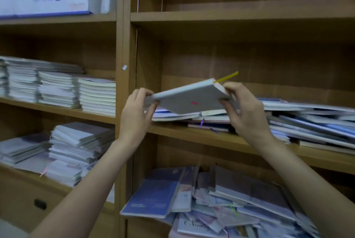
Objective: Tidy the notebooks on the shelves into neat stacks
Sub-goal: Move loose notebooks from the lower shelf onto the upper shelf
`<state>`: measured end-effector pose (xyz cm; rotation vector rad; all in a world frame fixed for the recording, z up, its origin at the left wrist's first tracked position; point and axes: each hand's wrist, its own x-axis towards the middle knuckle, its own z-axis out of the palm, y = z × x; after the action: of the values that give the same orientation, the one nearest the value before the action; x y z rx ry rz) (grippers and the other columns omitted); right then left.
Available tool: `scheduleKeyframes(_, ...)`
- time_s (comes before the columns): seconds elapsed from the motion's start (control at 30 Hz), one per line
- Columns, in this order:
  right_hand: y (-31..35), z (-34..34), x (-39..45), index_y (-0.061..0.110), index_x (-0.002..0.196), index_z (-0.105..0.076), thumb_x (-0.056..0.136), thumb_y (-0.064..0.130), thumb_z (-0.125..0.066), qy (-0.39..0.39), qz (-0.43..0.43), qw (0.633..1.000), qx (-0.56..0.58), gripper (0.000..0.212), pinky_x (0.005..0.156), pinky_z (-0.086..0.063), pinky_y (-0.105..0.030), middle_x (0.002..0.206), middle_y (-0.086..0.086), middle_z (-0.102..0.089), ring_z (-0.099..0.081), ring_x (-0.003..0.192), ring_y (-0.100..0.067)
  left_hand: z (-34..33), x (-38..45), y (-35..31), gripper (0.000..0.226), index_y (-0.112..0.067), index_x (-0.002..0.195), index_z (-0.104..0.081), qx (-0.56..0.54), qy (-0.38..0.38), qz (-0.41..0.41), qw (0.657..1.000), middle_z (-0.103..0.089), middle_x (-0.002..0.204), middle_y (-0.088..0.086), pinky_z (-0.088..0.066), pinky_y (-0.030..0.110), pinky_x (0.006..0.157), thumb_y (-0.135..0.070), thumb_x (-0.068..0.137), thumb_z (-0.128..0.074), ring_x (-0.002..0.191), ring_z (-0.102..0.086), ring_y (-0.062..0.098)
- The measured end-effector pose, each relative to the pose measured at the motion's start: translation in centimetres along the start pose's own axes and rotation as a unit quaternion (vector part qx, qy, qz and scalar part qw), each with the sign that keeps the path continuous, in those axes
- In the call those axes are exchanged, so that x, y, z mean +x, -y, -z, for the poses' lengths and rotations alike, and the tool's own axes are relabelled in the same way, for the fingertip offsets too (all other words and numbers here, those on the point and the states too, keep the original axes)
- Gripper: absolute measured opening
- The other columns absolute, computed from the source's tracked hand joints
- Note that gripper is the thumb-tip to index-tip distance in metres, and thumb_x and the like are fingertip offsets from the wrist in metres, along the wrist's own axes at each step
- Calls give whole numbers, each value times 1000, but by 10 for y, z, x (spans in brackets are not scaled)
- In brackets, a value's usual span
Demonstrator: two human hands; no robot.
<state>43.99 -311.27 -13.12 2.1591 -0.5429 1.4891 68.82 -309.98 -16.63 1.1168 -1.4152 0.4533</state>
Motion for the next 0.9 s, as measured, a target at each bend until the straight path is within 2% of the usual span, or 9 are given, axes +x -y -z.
scheduleKeyframes(0.1, -3, -16, 32, 13, 114, -44, 90, 8, -49, -108, 45, 992, -41, 25, 75, -38, -23, 103, 2, -49, -48, 88, -20, -10, 26, 14, 37, -12, 118, -46, -38, -34, 112, 992, -52, 116, 4, -48, 30, 88, -14, 86, -63, 107, -52, 14)
scheduleKeyframes(0.23, -19, -55, 63, 14, 116, -46, 88, -1, -51, -139, 47, 980, -131, 32, 71, -35, -30, 100, -5, -59, -43, 83, -24, -33, 14, 54, 54, -14, 130, -41, 30, 73, 152, 985, -50, 127, 5, -45, 28, 92, -21, 84, -67, 117, -50, 18)
scheduleKeyframes(0.3, -25, -85, 68, 18, 121, -48, 84, -3, -48, -75, 45, 973, -212, 42, 68, -34, -33, 98, -8, -63, -43, 84, -26, -41, -2, 70, 51, -17, 129, -44, 39, 129, 121, 983, -50, 126, 2, -44, 24, 91, -21, 83, -67, 116, -50, 16)
scheduleKeyframes(0.4, -33, -127, 54, 22, 137, -40, 90, 3, -38, 206, 14, 936, -284, 51, 85, -41, -42, 118, -7, -56, -48, 105, -32, -44, -16, 90, 37, -19, 119, -53, 51, 175, 58, 982, -50, 122, -2, -40, 19, 88, -18, 85, -65, 111, -52, 16)
scheduleKeyframes(0.47, -39, -141, 38, 19, 136, -40, 99, 14, -36, 317, -35, 910, -266, 38, 93, -37, -40, 127, -4, -51, -44, 113, -29, -42, -17, 99, 35, -21, 120, -54, 78, 179, 27, 980, -50, 121, -4, -34, 15, 88, -17, 86, -63, 111, -50, 14)
scheduleKeyframes(0.57, -46, -145, 25, 15, 134, -45, 99, 23, -41, 309, -42, 933, -181, 35, 97, -36, -31, 131, -3, -52, -46, 113, -25, -42, -14, 108, 31, -23, 117, -58, 82, 160, -3, 984, -53, 118, -7, -28, 13, 91, -18, 87, -63, 114, -43, 10)
scheduleKeyframes(0.73, -38, -150, 36, 16, 105, -53, 97, 23, -47, 255, -51, 954, -148, 13, 70, -33, -25, 100, 0, -61, -43, 86, -16, -47, -12, 113, 25, -21, 109, -62, 41, 117, 24, 992, -55, 111, -6, -38, 20, 90, -19, 84, -66, 110, -46, 11)
scheduleKeyframes(0.8, -34, -159, 43, 17, 101, -56, 95, 27, -50, 262, -72, 953, -136, 13, 69, -31, -25, 95, 1, -60, -38, 83, -13, -51, -15, 116, 38, -16, 115, -60, 80, 94, 2, 992, -54, 119, 2, -43, 31, 98, -17, 80, -71, 115, -47, 17)
scheduleKeyframes(0.9, -29, -175, 47, 13, 95, -57, 94, 26, -53, 249, -128, 950, -135, 14, 67, -30, -27, 91, -2, -59, -44, 84, -17, -54, -14, 120, 60, -13, 133, -48, 139, 101, -50, 984, -46, 138, 8, -34, 39, 106, -20, 79, -73, 129, -42, 24)
